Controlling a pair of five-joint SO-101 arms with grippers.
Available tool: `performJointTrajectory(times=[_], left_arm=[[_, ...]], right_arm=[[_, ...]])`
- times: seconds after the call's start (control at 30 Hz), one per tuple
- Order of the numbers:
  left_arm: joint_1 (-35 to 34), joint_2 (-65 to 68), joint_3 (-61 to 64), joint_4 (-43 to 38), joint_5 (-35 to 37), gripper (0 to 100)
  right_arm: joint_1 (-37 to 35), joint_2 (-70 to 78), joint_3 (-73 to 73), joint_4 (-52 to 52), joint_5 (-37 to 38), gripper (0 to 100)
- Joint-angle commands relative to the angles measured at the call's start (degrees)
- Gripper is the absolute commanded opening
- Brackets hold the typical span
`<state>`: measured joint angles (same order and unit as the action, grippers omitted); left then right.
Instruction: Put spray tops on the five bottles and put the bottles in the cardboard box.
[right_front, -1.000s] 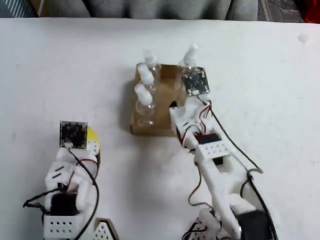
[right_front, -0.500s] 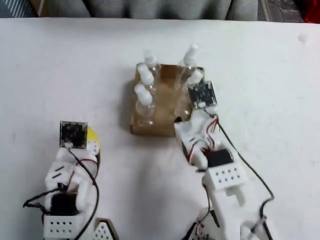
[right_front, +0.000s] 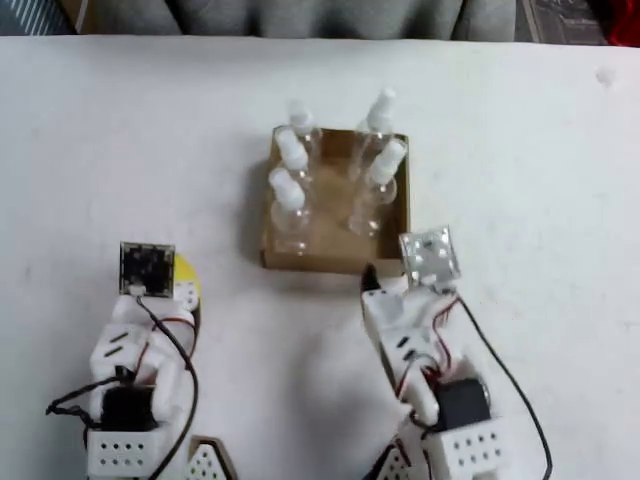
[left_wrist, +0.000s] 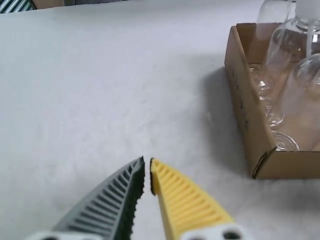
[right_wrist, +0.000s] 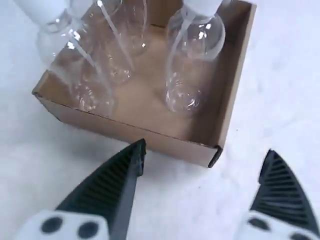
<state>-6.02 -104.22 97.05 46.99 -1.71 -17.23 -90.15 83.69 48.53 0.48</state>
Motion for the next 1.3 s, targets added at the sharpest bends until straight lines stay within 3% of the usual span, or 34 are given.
performJointTrajectory(times=[0.0,0.17,0.4,0.5,0.7,0.87,0.97,1.2,1.27], left_arm=[[-0.48,-0.66,-0.09,0.44,-0.53,2],[-0.48,-0.57,-0.09,0.62,-0.53,2],[-0.13,-0.57,-0.09,1.85,-0.53,2],[-0.04,-0.57,-0.09,2.55,-0.53,2],[-0.04,-0.57,-0.09,2.64,-0.18,2],[-0.4,-0.57,-0.09,2.73,-0.09,2],[-0.4,-0.57,-0.09,6.95,-0.09,2],[-0.22,-0.57,-0.09,26.73,-0.09,2],[-0.31,-0.66,-0.09,26.46,-0.26,2]], right_arm=[[4.62,-13.76,2.55,4.44,4.48,30.5],[12.0,-11.65,3.6,9.54,10.55,30.5],[15.43,-13.14,5.8,20.35,2.99,29.8],[15.16,-13.05,5.98,24.4,-1.23,22.2],[14.9,-13.05,6.15,24.13,-0.97,1.8],[13.23,-13.14,11.87,23.87,-1.05,4.0],[13.76,-12.97,13.27,24.04,-1.41,3.9],[13.41,-12.97,13.19,23.96,-1.32,3.9],[13.49,-12.97,13.19,23.96,-1.23,3.9]])
